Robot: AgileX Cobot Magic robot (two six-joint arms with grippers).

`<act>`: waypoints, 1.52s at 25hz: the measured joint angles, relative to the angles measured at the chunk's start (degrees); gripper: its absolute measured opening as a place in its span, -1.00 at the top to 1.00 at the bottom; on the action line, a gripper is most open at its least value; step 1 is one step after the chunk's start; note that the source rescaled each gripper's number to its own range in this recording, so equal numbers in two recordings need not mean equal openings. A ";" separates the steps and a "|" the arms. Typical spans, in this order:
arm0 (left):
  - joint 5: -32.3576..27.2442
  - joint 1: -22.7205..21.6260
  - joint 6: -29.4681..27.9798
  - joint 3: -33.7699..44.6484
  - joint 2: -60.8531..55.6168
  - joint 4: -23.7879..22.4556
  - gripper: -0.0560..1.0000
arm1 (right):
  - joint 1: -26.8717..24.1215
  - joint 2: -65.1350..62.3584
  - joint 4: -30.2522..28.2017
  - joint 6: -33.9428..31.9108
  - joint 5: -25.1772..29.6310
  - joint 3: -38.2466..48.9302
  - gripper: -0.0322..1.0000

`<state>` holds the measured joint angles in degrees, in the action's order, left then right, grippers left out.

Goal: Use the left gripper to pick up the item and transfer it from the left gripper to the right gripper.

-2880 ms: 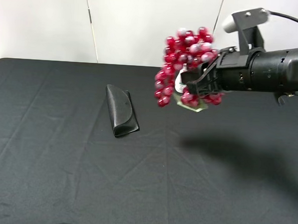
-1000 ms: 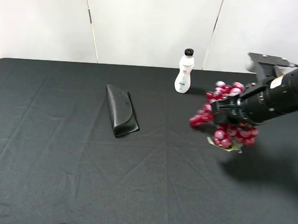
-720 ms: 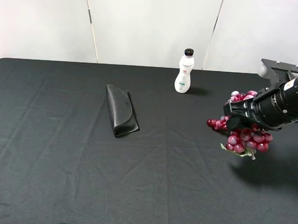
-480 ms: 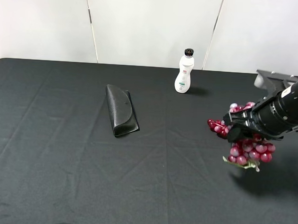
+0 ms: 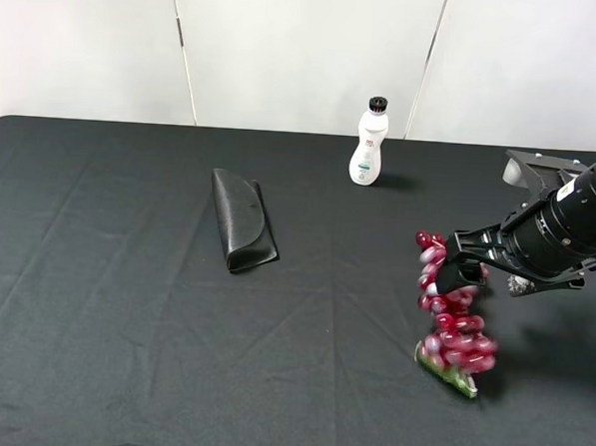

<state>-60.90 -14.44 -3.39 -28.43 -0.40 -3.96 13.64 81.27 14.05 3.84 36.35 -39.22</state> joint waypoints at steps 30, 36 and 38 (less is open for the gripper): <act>0.00 0.00 0.00 0.00 0.00 0.00 -0.96 | 0.00 -44.55 -0.64 1.03 26.09 -0.23 -1.00; 0.00 0.00 0.00 0.00 0.00 0.00 -0.96 | 0.00 -57.54 -6.29 0.08 28.17 0.43 -1.00; 0.00 0.00 0.00 0.00 0.00 0.00 -0.96 | 0.00 -60.98 -8.29 -1.38 28.36 2.15 -1.00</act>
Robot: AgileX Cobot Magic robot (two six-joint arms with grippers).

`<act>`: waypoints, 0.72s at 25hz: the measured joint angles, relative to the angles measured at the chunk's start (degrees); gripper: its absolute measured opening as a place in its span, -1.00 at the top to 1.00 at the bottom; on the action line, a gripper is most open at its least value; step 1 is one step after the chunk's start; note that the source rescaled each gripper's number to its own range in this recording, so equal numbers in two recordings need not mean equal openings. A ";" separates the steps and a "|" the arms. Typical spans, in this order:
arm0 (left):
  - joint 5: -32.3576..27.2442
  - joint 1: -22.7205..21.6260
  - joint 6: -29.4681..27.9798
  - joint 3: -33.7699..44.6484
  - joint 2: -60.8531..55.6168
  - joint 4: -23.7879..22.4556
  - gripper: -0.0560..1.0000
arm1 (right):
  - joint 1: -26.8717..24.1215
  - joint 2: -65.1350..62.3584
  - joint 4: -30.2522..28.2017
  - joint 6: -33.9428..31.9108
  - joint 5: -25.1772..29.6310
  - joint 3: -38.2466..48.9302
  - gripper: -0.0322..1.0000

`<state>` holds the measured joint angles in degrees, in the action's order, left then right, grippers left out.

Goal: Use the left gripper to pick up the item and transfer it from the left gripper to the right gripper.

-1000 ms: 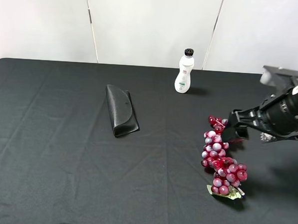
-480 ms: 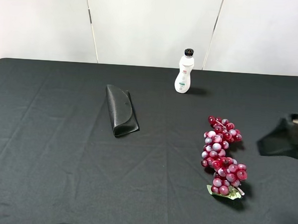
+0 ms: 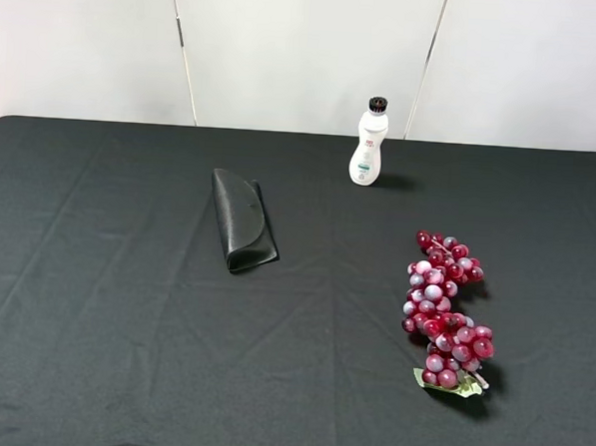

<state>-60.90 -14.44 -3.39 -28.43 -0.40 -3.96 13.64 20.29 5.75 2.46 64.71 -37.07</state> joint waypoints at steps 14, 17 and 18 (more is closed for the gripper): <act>0.00 0.00 0.00 0.00 0.00 0.00 -0.96 | 0.00 -20.51 -2.35 -2.46 -5.66 8.62 -1.00; 0.00 0.00 0.00 0.00 0.00 0.00 -0.96 | 0.00 -20.62 -2.39 -2.46 -5.71 8.62 -1.00; 0.00 0.00 0.00 0.00 0.00 0.00 -0.96 | 0.00 -20.62 -2.39 -2.46 -5.71 8.62 -1.00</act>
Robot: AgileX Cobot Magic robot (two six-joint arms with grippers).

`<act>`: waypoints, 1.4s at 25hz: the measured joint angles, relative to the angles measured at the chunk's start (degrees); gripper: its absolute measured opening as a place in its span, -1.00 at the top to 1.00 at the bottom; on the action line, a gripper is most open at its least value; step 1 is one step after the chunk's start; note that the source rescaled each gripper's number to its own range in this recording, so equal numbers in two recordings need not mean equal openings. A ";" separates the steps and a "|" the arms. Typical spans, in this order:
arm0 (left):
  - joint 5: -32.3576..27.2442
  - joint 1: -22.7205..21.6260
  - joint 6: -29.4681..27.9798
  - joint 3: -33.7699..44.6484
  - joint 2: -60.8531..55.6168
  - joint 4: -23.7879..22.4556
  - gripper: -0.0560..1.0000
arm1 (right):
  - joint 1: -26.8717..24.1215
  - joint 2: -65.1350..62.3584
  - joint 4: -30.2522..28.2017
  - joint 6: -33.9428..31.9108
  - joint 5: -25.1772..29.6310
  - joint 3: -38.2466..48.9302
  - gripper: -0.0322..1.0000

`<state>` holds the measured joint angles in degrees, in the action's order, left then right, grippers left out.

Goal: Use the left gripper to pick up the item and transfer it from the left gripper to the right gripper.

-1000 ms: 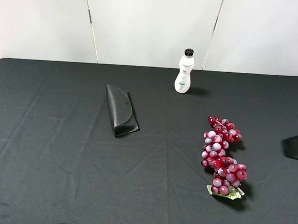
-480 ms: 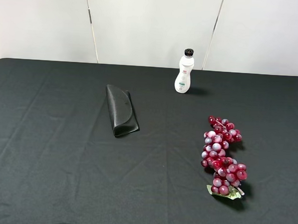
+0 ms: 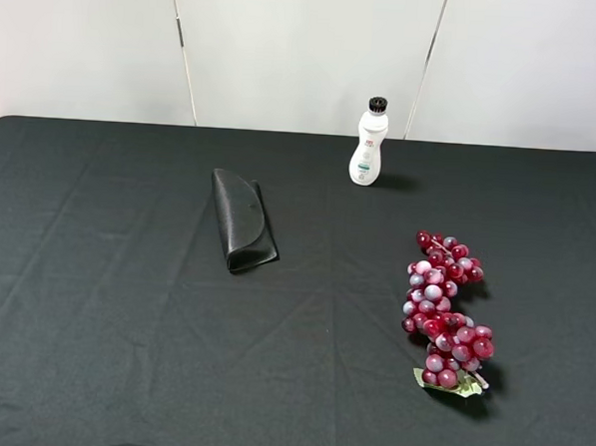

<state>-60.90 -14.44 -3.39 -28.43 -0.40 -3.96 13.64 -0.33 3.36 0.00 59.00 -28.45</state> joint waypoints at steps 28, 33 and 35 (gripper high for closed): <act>0.00 0.00 0.00 0.00 0.00 0.00 -0.96 | -16.68 0.00 -0.01 0.00 -0.07 0.00 -1.00; 0.00 0.00 0.00 0.00 0.00 0.00 -0.96 | -16.68 0.00 -0.01 0.00 -0.07 0.00 -1.00; 0.00 0.00 0.00 0.00 0.00 0.00 -0.96 | -16.68 0.00 -0.01 0.00 -0.07 0.00 -1.00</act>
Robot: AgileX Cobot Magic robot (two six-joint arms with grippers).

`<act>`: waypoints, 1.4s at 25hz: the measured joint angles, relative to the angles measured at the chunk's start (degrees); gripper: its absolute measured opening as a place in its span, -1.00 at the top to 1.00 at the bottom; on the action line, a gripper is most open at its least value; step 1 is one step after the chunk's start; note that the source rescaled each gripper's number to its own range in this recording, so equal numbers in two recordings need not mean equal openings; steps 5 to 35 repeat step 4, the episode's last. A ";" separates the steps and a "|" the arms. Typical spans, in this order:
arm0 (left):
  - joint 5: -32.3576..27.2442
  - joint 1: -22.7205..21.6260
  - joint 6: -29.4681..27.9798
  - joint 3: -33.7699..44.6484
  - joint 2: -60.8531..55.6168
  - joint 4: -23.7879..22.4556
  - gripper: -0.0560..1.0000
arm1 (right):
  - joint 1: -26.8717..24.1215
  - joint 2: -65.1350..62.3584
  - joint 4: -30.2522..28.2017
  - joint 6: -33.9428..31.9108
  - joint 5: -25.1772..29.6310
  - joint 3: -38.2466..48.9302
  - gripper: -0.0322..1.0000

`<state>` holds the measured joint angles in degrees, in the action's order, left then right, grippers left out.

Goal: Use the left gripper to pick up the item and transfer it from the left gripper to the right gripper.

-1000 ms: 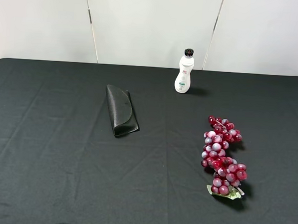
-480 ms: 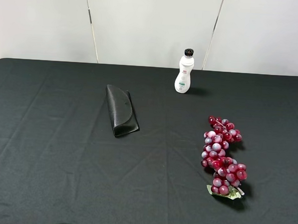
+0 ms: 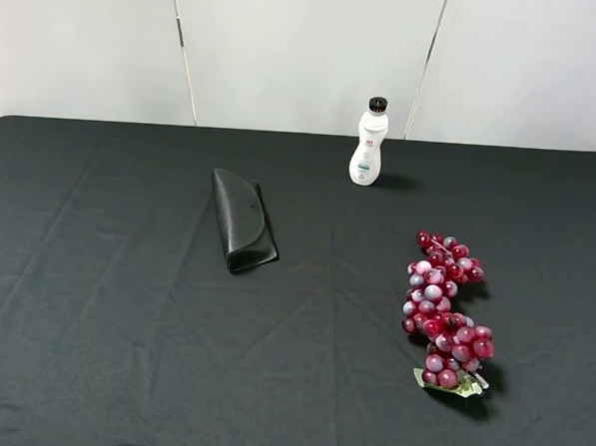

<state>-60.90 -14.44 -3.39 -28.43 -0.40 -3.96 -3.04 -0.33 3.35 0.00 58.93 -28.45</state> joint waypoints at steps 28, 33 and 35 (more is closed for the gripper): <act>0.00 0.00 0.00 0.00 0.00 0.00 -0.96 | 0.00 0.00 0.00 0.00 0.00 0.00 -1.00; 0.00 0.00 0.00 0.00 0.00 0.00 -0.96 | 0.00 0.00 0.00 0.00 0.00 0.00 -1.00; 0.00 0.00 0.00 0.00 0.00 0.00 -0.96 | 0.00 0.00 0.00 0.00 0.00 0.00 -1.00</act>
